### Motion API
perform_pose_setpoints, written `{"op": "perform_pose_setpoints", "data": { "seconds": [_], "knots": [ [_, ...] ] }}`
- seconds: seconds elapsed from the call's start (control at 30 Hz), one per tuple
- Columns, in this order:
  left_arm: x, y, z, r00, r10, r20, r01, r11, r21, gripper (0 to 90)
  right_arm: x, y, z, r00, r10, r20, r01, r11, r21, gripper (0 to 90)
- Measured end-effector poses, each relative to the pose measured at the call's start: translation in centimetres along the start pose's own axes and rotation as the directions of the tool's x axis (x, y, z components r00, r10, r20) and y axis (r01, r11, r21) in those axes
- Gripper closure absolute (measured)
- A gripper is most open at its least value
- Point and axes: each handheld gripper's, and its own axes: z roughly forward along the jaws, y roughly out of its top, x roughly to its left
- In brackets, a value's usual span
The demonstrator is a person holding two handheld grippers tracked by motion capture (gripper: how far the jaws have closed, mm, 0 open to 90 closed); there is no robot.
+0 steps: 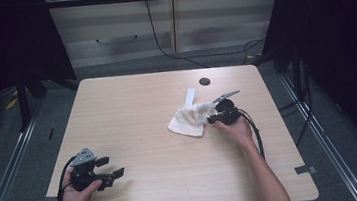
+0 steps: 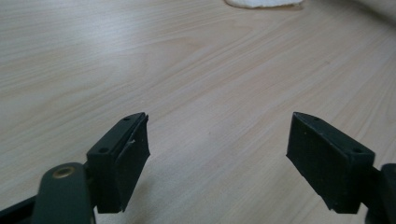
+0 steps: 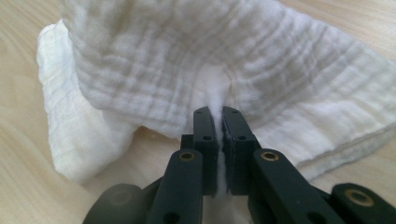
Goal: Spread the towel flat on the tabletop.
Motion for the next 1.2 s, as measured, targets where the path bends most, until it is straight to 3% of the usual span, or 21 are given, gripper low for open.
{"op": "perform_pose_setpoints", "data": {
  "seconds": [0.07,0.17,0.27,0.37,0.43,0.5,0.67,0.8,1.03,1.2],
  "knots": [
    [0.2,0.0,0.0,0.9999,-0.012,0.010,0.012,0.9999,-0.004,20.5,0.2,-0.2,-0.1,0.9999,-0.008,-0.006,0.008,1.000,-0.006,85.3],
    [0.3,0.1,-0.1,0.9993,-0.018,-0.032,0.017,0.9998,-0.011,20.1,0.7,-0.5,-0.3,0.9997,-0.013,-0.019,0.013,1.000,-0.004,85.3],
    [0.3,0.1,-0.1,0.9989,-0.033,-0.032,0.033,0.9994,-0.014,20.3,0.9,-0.8,-0.4,0.9996,-0.019,-0.023,0.019,1.000,-0.012,85.3],
    [0.2,0.1,-0.1,0.9991,-0.040,-0.012,0.039,0.9990,-0.023,28.2,1.2,-1.1,-0.6,0.9992,-0.022,-0.033,0.022,1.000,-0.016,85.3],
    [0.1,0.1,-0.1,0.9995,-0.029,-0.010,0.028,0.9991,-0.031,28.6,1.5,-1.3,-0.6,0.9991,-0.019,-0.039,0.018,1.000,-0.021,85.3],
    [0.0,0.2,-0.1,0.9997,-0.025,0.003,0.025,0.9992,-0.033,36.2,2.1,-1.6,-0.8,0.9986,-0.029,-0.044,0.028,0.999,-0.022,85.3],
    [-0.3,0.1,0.1,0.9988,0.037,-0.034,-0.037,0.9991,-0.019,39.8,3.0,-2.0,-1.0,0.9972,-0.044,-0.061,0.043,0.999,-0.025,85.3],
    [-0.6,0.3,0.0,0.9988,0.047,-0.011,-0.047,0.9985,-0.028,42.9,3.8,-2.5,-1.2,0.9962,-0.043,-0.076,0.040,0.999,-0.031,85.3],
    [-0.9,0.6,0.0,0.9992,0.029,0.026,-0.030,0.9994,0.015,41.3,5.0,-3.2,-1.5,0.9931,-0.049,-0.106,0.045,0.998,-0.046,85.3],
    [-1.2,0.7,0.3,0.9991,0.021,0.038,-0.022,0.9993,0.031,33.9,6.2,-3.5,-1.7,0.9892,-0.079,-0.123,0.075,0.997,-0.035,85.4]
  ]
}}
